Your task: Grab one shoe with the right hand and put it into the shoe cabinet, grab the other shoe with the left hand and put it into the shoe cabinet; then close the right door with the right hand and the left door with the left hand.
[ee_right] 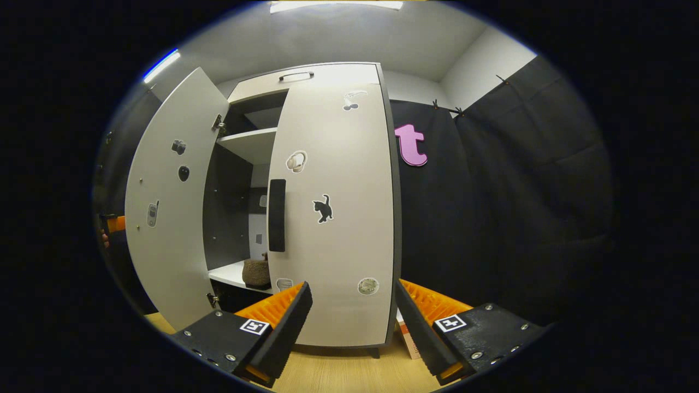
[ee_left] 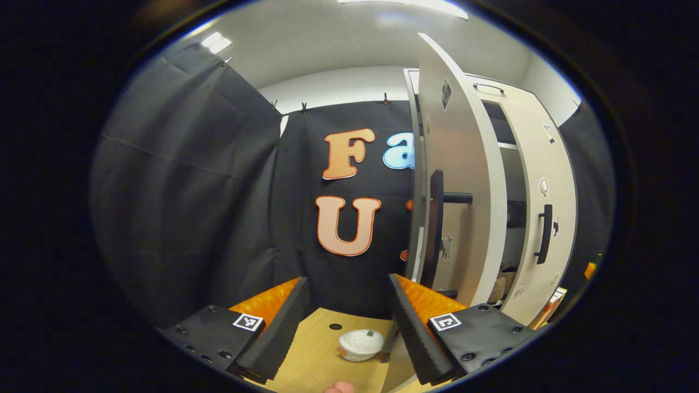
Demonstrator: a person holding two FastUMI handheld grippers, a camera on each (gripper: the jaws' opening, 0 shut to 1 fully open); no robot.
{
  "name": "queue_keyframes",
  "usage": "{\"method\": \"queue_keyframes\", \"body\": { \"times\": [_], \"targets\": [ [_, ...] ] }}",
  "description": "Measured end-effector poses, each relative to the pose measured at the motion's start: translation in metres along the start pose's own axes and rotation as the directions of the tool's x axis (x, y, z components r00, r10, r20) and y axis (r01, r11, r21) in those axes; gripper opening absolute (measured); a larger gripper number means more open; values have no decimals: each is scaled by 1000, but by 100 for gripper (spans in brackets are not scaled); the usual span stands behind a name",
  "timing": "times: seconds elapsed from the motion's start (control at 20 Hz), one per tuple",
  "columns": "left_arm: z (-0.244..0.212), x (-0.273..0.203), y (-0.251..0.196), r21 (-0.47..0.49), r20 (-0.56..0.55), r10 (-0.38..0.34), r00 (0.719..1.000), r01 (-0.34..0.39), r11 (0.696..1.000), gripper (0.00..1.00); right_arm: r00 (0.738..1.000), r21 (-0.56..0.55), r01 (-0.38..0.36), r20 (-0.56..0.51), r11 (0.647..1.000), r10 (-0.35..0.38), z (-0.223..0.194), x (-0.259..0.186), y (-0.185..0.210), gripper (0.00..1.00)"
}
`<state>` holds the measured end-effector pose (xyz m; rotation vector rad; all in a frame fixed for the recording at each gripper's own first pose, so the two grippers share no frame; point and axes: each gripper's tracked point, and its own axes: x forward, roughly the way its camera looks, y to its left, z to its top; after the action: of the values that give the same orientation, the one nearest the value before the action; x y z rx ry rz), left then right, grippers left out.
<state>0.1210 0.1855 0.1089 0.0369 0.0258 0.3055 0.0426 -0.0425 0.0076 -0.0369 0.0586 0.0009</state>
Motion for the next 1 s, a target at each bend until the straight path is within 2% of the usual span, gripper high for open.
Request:
{"method": "queue_keyframes", "body": {
  "times": [0.2, 0.3, 0.35, 0.45, 0.65, 0.7, 1.0],
  "targets": [
    [0, -4, -33, 14, -6, -67, 998, 67, 998, 91, 1000, 9, -11, -2, 1000, 11, 2, 0, 2, 94],
    [0, -6, -54, 11, -7, -110, 994, 110, 994, 95, 1000, 11, -11, 0, 1000, 11, 4, 0, 1, 94],
    [-1, -5, -64, 6, -14, -138, 990, 138, 990, 91, 1000, 11, -10, 2, 1000, 10, 5, -1, 1, 94],
    [-4, -5, -90, -3, -25, -195, 980, 195, 981, 91, 1000, 13, -6, 3, 1000, 6, 6, -1, -1, 94],
    [-7, 2, -125, -23, -39, -254, 966, 253, 967, 96, 1000, 19, 6, 11, 1000, -6, 11, -4, -4, 94],
    [-8, 3, -133, -31, -44, -271, 962, 270, 962, 93, 1000, 19, 12, 12, 1000, -12, 12, -5, -6, 94],
    [-9, 9, -185, -32, -32, -363, 931, 362, 932, 96, 999, 11, 48, 8, 999, -48, 13, -10, -19, 94]
  ]
}}
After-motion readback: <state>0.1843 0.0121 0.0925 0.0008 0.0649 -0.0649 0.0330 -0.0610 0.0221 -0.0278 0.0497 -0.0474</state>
